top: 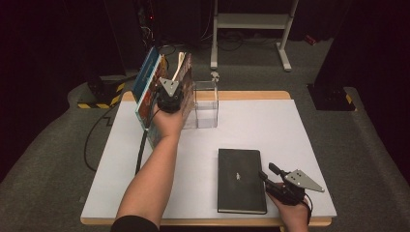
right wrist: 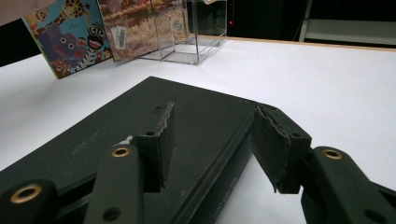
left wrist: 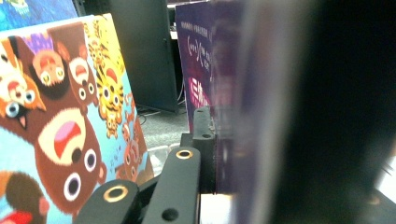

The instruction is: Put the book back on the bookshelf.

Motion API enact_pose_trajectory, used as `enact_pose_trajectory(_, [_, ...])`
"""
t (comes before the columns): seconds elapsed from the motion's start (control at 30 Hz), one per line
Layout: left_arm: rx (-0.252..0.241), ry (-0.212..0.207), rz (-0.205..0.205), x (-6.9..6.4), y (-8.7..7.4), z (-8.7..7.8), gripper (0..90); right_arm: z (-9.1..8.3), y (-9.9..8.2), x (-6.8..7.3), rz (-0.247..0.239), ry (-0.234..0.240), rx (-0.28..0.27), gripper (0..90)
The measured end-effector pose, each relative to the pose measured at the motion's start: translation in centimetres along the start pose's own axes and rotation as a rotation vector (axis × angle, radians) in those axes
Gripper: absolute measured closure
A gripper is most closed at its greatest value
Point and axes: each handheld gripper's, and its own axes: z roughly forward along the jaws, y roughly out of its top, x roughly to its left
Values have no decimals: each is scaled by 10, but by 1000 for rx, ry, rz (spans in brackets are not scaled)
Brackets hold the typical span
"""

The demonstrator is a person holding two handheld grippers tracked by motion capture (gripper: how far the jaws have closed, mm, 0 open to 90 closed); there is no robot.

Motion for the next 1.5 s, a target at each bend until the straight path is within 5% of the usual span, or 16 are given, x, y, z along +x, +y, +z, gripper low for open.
enact_pose_trajectory(0.4, [74, 7, -18, 7, -11, -9, 759, 0, 1, 2, -5, 6, 2, 484])
enact_pose_trajectory(1.0, [38, 57, 15, 8, -17, -10, 834, 1, -1, 2, 2, 8, 3, 486])
enact_pose_trajectory(1.13, [33, 56, -10, 8, -17, -11, 821, 1, 0, 1, 1, 8, 2, 485])
enact_pose_trajectory(1.27, [81, 53, -7, 10, -23, -13, 772, 1, 0, 2, 3, 12, 4, 485])
enact_pose_trajectory(1.5, [95, 63, -35, 15, -38, -21, 747, 1, 0, 3, -2, 12, 5, 484])
